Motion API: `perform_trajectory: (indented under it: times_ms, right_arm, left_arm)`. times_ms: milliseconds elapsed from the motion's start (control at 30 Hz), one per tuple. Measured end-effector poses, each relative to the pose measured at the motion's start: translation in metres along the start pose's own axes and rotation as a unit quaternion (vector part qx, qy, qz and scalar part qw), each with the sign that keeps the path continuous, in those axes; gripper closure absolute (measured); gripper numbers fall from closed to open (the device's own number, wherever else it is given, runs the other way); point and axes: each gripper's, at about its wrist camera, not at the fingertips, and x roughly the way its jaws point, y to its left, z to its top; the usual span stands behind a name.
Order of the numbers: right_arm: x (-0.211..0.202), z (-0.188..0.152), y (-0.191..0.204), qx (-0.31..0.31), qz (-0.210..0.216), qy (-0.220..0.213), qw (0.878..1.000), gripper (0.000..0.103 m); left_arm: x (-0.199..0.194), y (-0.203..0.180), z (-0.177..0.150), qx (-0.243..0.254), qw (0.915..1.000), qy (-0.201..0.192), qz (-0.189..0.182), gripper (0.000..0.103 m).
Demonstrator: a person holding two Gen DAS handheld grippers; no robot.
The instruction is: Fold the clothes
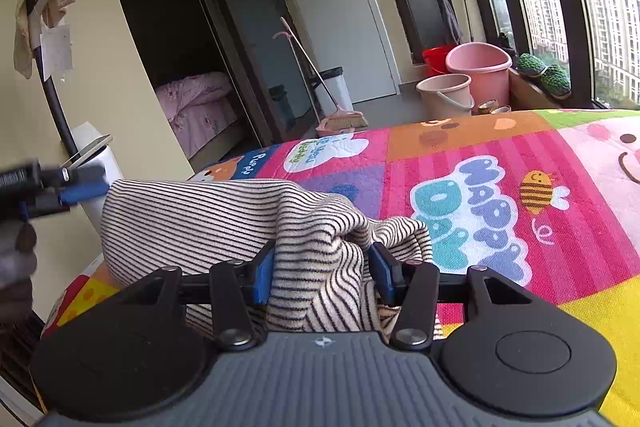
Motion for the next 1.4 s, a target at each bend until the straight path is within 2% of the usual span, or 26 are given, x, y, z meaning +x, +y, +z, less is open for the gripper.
perform_trajectory:
  times_ms: [67, 133, 200, 233, 267, 300, 400, 500, 633, 700, 767, 833, 900, 1000, 1067, 1100, 1133, 1233, 1300, 1333, 1367, 1400]
  right_arm:
    - [-0.002, -0.002, 0.003, -0.003, -0.004, -0.001, 1.000, 0.055]
    - [-0.006, -0.005, 0.005, -0.007, -0.007, -0.002, 1.000, 0.054]
    - [-0.009, -0.006, 0.007, -0.009, -0.010, -0.002, 1.000, 0.054]
    - [-0.012, -0.006, 0.008, -0.010, -0.012, -0.001, 1.000, 0.054]
    - [-0.015, -0.006, 0.008, -0.013, -0.014, -0.002, 1.000, 0.054]
    - [-0.018, -0.005, 0.009, -0.016, -0.016, -0.004, 1.000, 0.053]
    - [-0.031, 0.002, 0.010, -0.020, -0.023, -0.016, 0.999, 0.045]
    - [-0.048, 0.018, 0.015, -0.011, -0.018, -0.058, 0.998, 0.045]
    - [-0.056, 0.041, 0.036, -0.006, 0.029, -0.101, 0.994, 0.045]
    - [-0.044, 0.041, 0.052, -0.022, 0.058, -0.089, 0.994, 0.045]
    - [-0.023, 0.031, 0.067, -0.042, 0.066, -0.056, 0.995, 0.045]
    - [-0.001, 0.012, 0.075, -0.051, 0.058, -0.009, 0.997, 0.045]
    - [0.004, -0.005, 0.078, -0.066, 0.047, 0.009, 0.997, 0.045]
    - [0.001, -0.027, 0.081, -0.089, 0.035, 0.017, 0.995, 0.045]
    - [-0.007, -0.032, 0.081, -0.086, 0.043, 0.019, 0.995, 0.045]
    - [-0.009, -0.034, 0.081, -0.086, 0.043, 0.020, 0.995, 0.045]
    - [-0.010, -0.036, 0.081, -0.087, 0.044, 0.021, 0.995, 0.045]
    - [-0.012, -0.039, 0.086, -0.094, 0.036, 0.018, 0.995, 0.045]
    - [-0.013, -0.040, 0.087, -0.098, 0.033, 0.017, 0.994, 0.045]
    - [-0.014, -0.041, 0.087, -0.100, 0.033, 0.017, 0.994, 0.045]
    - [-0.016, -0.041, 0.088, -0.102, 0.032, 0.017, 0.994, 0.045]
    - [-0.017, -0.041, 0.087, -0.104, 0.033, 0.018, 0.994, 0.045]
  left_arm:
    - [0.009, -0.011, 0.003, 0.016, 0.9998, -0.002, -0.007, 0.018]
    - [0.023, -0.022, 0.001, 0.038, 0.9992, 0.007, -0.007, 0.018]
    - [0.042, -0.030, -0.009, 0.062, 0.9975, 0.036, 0.004, 0.029]
    - [0.048, -0.031, -0.015, 0.066, 0.9964, 0.052, 0.008, 0.044]
    - [0.053, -0.031, -0.022, 0.066, 0.9954, 0.069, 0.013, 0.055]
    - [0.055, -0.029, -0.029, 0.064, 0.9943, 0.083, 0.015, 0.058]
    - [0.048, -0.022, -0.047, 0.060, 0.9923, 0.108, 0.015, 0.059]
    - [0.030, -0.016, -0.059, 0.050, 0.9926, 0.110, 0.008, 0.059]
    - [0.013, -0.017, -0.066, 0.043, 0.9933, 0.107, 0.002, 0.059]
    - [0.009, -0.020, -0.068, 0.045, 0.9931, 0.108, 0.001, 0.057]
    - [0.004, -0.022, -0.071, 0.053, 0.9925, 0.110, -0.002, 0.055]
    - [-0.003, -0.023, -0.072, 0.059, 0.9919, 0.112, -0.004, 0.054]
    - [-0.014, -0.022, -0.070, 0.058, 0.9920, 0.111, -0.010, 0.054]
    - [-0.036, -0.016, -0.057, 0.036, 0.9961, 0.078, -0.020, 0.036]
    - [-0.047, -0.012, -0.047, 0.034, 0.9986, 0.040, 0.000, 0.022]
    - [-0.047, -0.009, -0.042, 0.033, 0.9989, 0.029, 0.016, 0.018]
    - [-0.042, -0.006, -0.039, 0.030, 0.9986, 0.030, 0.031, 0.013]
    - [-0.013, 0.004, -0.039, 0.018, 0.9951, 0.069, 0.068, 0.012]
    - [0.007, 0.007, -0.049, 0.020, 0.9903, 0.102, 0.092, 0.014]
    - [0.012, 0.006, -0.055, 0.025, 0.9891, 0.108, 0.097, 0.022]
    - [0.013, 0.004, -0.060, 0.031, 0.9894, 0.107, 0.092, 0.039]
    - [0.010, 0.000, -0.064, 0.041, 0.9901, 0.102, 0.087, 0.046]
